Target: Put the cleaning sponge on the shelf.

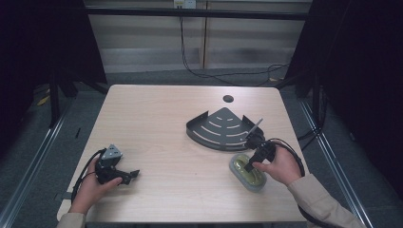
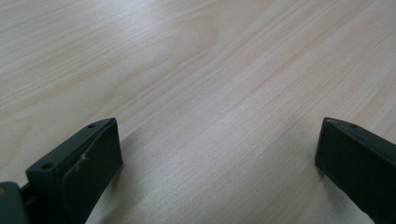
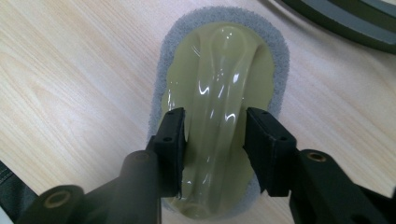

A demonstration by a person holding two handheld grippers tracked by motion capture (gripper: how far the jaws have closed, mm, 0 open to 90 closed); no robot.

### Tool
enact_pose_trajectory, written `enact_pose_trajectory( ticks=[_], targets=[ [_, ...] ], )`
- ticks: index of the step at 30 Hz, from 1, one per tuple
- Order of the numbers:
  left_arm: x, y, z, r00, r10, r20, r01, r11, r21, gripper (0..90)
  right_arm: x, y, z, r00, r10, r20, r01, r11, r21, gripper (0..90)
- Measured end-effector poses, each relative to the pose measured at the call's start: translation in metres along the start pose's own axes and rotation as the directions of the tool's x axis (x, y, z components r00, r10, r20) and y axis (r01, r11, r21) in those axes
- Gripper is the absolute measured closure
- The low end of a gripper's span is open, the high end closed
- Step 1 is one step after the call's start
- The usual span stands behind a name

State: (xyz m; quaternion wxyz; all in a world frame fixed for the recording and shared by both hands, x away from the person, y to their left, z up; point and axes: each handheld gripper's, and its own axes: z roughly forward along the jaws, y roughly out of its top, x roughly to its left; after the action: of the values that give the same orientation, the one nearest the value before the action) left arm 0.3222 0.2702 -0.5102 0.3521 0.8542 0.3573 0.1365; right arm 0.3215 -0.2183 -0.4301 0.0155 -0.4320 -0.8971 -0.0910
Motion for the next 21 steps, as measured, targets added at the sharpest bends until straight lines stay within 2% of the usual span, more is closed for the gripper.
enact_pose_trajectory(
  ticks=[2, 7, 21],
  targets=[
    [0.000, 0.000, 0.000, 1.0000, 0.000, 0.000, 0.000, 1.0000, 0.000, 0.0, 0.001, 0.001, -0.001, 1.0000, 0.001, -0.001, -0.001, 1.000, 0.006, 67.1],
    [0.000, 0.000, 0.000, 1.0000, 0.001, 0.000, -0.001, 1.0000, 0.000, 0.0, 0.000, 0.001, -0.003, 1.0000, 0.002, 0.005, -0.003, 1.000, 0.012, 71.0],
    [0.000, 0.000, 0.000, 1.0000, 0.000, 0.000, 0.000, 1.0000, 0.000, 0.0, -0.002, 0.002, -0.020, 0.9996, -0.010, 0.026, 0.010, 1.000, 0.001, 71.5]
  ],
)
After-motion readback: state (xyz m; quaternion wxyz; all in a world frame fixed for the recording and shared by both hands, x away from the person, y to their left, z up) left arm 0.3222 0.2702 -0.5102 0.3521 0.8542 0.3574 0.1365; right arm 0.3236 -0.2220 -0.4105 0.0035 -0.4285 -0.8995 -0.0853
